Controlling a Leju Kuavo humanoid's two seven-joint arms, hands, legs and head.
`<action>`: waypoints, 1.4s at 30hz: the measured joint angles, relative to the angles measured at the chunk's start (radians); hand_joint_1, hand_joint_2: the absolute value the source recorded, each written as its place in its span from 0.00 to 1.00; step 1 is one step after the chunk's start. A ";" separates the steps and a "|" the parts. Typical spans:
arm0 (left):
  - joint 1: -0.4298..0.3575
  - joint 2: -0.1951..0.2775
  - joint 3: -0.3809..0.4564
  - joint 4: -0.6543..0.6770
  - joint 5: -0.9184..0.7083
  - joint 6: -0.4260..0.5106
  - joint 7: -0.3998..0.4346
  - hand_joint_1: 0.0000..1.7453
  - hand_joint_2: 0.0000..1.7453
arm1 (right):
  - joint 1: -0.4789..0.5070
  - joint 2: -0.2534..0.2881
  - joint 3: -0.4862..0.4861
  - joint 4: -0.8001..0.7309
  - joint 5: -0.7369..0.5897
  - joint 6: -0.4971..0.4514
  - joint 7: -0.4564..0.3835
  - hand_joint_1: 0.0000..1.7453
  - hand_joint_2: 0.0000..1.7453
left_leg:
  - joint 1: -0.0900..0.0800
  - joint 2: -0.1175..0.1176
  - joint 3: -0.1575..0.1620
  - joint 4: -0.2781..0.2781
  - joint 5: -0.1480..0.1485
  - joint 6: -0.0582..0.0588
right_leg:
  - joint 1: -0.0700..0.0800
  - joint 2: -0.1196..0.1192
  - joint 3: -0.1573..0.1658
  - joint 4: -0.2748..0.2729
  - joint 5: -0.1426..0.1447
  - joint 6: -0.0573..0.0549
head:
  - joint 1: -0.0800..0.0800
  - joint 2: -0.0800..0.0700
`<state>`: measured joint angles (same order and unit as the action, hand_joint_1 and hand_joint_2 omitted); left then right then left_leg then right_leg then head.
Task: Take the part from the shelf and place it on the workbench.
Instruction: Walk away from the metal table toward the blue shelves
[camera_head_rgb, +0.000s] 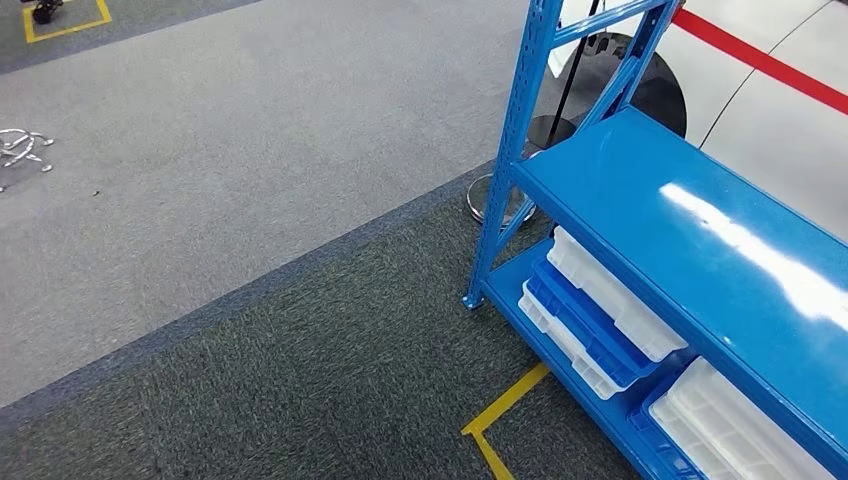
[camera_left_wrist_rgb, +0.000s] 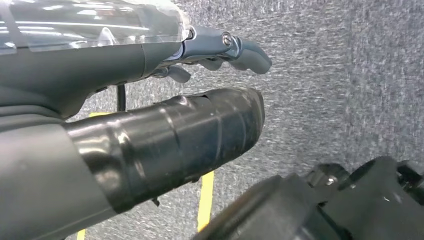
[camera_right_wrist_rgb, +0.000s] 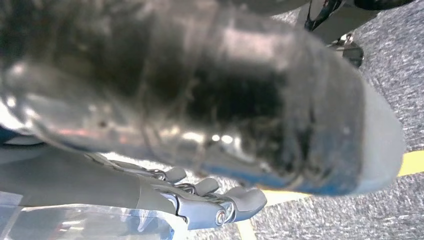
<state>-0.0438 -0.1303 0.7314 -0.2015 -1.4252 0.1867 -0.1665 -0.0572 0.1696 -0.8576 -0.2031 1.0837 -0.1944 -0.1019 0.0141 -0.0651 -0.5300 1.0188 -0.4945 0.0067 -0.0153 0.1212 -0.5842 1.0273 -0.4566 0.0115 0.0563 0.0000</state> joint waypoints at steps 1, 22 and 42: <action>-0.001 0.000 0.000 0.000 0.000 0.001 0.000 0.00 0.00 | 0.002 0.001 0.001 0.000 0.001 -0.004 0.000 0.00 0.00 | 0.001 0.010 0.001 -0.003 0.005 0.007 | -0.002 0.006 -0.002 -0.001 0.002 0.006 | 0.000 0.000; -0.001 0.004 0.000 0.000 0.000 0.002 -0.001 0.00 0.00 | -0.003 0.015 0.009 0.001 0.013 -0.012 0.000 0.00 0.00 | -0.002 0.079 -0.076 0.221 -0.137 -0.018 | 0.003 -0.116 0.019 -0.015 -0.006 -0.033 | -0.002 0.000; 0.003 0.007 0.000 0.000 0.000 0.004 0.003 0.00 0.00 | 0.004 0.021 0.010 0.002 0.021 -0.007 0.009 0.00 0.00 | -0.002 0.135 0.022 -0.029 0.005 0.024 | 0.001 -0.149 -0.039 0.102 -0.038 0.018 | 0.006 0.000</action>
<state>-0.0408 -0.1229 0.7317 -0.2018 -1.4252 0.1907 -0.1637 -0.0531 0.1907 -0.8473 -0.2008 1.1044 -0.2017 -0.0931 0.0124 0.0699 -0.5077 0.9893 -0.4890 0.0308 -0.0145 -0.0281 -0.6228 1.1292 -0.4951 0.0291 0.0624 0.0000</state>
